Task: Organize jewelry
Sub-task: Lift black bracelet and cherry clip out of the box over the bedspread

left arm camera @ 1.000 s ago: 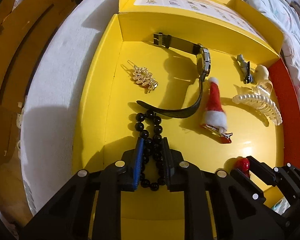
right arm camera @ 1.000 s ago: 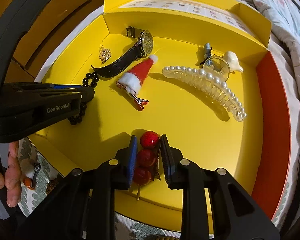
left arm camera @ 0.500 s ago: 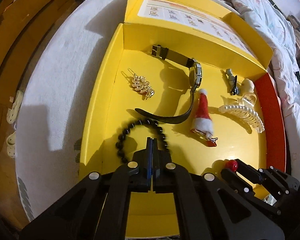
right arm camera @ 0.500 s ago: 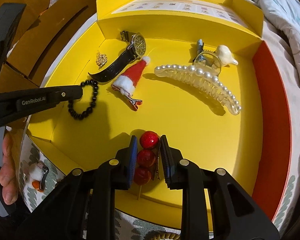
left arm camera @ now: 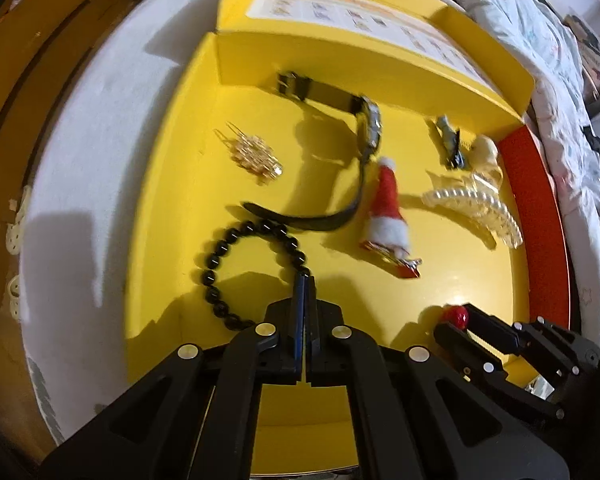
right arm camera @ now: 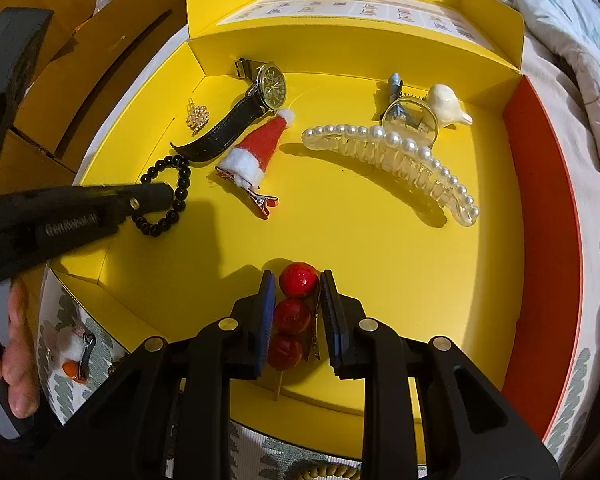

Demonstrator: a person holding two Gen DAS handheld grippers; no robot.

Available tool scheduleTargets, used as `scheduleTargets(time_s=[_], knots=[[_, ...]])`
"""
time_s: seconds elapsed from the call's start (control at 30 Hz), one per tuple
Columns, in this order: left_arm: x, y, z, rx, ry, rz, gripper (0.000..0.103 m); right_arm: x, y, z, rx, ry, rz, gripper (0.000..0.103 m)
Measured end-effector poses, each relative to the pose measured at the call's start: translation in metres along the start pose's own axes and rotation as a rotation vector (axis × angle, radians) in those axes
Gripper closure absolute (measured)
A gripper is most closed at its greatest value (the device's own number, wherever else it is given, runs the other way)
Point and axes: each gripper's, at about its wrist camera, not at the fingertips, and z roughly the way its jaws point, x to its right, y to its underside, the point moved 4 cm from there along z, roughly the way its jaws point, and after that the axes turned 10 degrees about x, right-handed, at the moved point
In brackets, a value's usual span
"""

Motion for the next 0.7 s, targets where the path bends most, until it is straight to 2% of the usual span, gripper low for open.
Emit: scheduleTargets(time_s=[0.17, 0.3, 0.47, 0.53, 0.57, 0.6, 0.7], knots=[[0.010, 0.000, 0.005, 0.000, -0.030, 0.028, 0.096, 0.000, 0.000, 0.001, -0.001, 0.005, -0.005, 0.078], [0.012, 0.002, 0.010, -0.004, -0.079, 0.054, 0.062, 0.000, -0.001, 0.001, -0.001, 0.006, -0.006, 0.078], [0.022, 0.007, 0.017, 0.002, -0.111, 0.084, 0.062, 0.000, 0.000, 0.002, -0.003, 0.009, -0.007, 0.078], [0.023, 0.007, 0.018, 0.007, -0.112, 0.082, 0.070, 0.000, -0.001, 0.002, -0.004, 0.009, -0.005, 0.078], [0.023, 0.007, 0.017, 0.008, -0.109, 0.085, 0.088, 0.000, 0.000, 0.002, -0.004, 0.012, -0.007, 0.078], [0.025, 0.008, 0.017, 0.003, -0.105, 0.088, 0.092, 0.000, -0.001, 0.002, -0.004, 0.014, -0.009, 0.078], [0.023, 0.011, 0.017, 0.007, -0.112, 0.094, 0.092, -0.002, 0.000, 0.001, -0.003, 0.027, -0.017, 0.078]])
